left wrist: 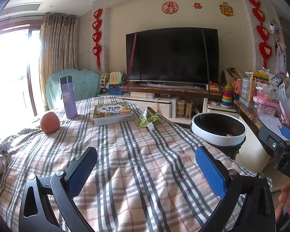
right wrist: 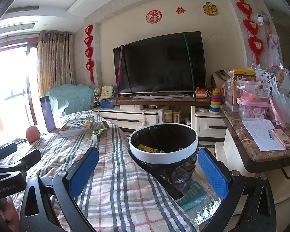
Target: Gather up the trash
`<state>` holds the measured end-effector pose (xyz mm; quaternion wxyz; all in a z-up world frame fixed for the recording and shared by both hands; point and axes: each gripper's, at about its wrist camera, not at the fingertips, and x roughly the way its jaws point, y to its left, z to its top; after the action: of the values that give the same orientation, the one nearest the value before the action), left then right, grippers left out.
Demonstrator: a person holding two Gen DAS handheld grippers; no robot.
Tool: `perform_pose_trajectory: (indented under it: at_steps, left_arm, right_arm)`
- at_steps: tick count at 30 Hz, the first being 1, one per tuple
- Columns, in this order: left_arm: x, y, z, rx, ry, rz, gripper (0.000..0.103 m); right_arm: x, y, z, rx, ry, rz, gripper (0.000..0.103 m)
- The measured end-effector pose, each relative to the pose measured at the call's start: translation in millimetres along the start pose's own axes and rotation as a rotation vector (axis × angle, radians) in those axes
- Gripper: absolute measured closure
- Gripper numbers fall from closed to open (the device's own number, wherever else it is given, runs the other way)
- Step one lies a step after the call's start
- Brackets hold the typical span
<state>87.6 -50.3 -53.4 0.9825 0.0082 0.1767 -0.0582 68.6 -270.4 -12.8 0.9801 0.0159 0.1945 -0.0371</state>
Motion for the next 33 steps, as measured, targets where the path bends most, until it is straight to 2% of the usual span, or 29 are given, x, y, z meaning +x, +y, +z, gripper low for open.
perform_pose_trajectory:
  at_steps: [33]
  left_arm:
    - [9.4, 1.4, -2.6, -0.002, 0.019, -0.010, 0.001]
  right_arm:
    - [6.0, 0.8, -1.3, 0.007, 0.029, 0.022, 0.000]
